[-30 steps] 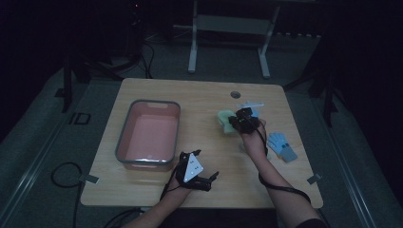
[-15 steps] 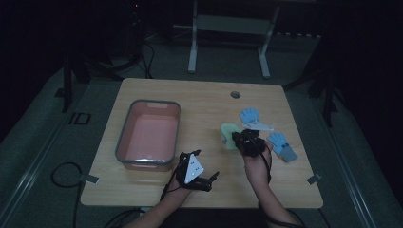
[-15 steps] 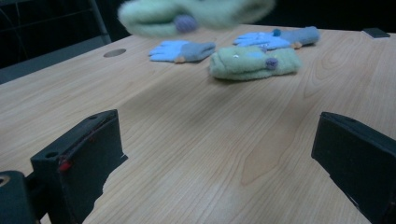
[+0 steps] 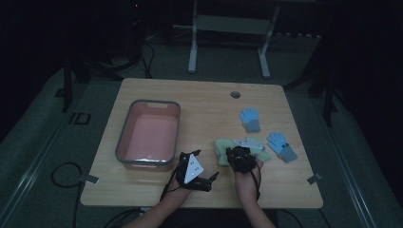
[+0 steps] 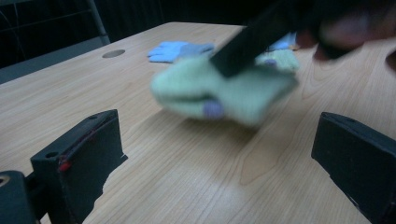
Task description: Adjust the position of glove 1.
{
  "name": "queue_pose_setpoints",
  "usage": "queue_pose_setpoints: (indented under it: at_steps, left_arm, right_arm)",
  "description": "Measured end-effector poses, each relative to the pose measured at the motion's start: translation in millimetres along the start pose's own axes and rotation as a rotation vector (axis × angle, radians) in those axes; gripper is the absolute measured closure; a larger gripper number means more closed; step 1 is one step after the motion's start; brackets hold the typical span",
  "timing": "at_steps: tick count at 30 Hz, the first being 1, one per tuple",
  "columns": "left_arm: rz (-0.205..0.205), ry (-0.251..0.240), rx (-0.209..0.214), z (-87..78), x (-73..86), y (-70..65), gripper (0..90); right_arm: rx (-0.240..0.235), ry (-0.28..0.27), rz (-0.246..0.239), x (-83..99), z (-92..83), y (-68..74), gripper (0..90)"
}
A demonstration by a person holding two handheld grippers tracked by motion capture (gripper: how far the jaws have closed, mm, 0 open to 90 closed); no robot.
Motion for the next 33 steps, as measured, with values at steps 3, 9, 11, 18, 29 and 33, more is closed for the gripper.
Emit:
queue_pose_setpoints:
  at_steps: [3, 9, 11, 18, 29, 33]
  left_arm:
    - [0.001, 0.000, 0.001, -0.1, 0.0, -0.1, 2.1]
    - [0.007, 0.000, 0.007, 0.0, 0.0, -0.9, 2.1]
    - [0.004, 0.001, 0.007, 0.2, 0.0, -0.8, 2.2]
    - [0.002, 0.004, 0.008, 0.5, 0.1, -0.6, 2.2]
    - [-0.004, 0.006, 0.005, 0.8, 0.2, -0.3, 2.2]
    - [0.000, 0.006, 0.008, 0.9, 0.1, -0.6, 2.1]
  right_arm:
    - [0.013, 0.024, 0.010, 10.1, 8.4, -1.4, 86.4]
    - [0.024, 0.043, 0.015, 28.0, 20.5, -3.5, 84.5]
    - [0.023, 0.048, 0.009, 27.1, 20.8, -3.9, 83.1]
    - [-0.037, 0.050, -0.023, 19.0, 14.3, -6.8, 66.4]
    - [-0.113, -0.023, -0.118, -11.8, -4.4, -39.0, 64.6]
    - [-0.147, -0.036, -0.152, -19.7, -7.7, -55.7, 67.1]
Point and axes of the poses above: each handheld gripper's, and its own axes: z roughly forward along the jaws, x roughly out of its underside, y roughly to its left, the point moved 6 cm from there along z, roughly forward along the jaws, and after that the axes turned 11 degrees about -y, right-handed, at the moved point
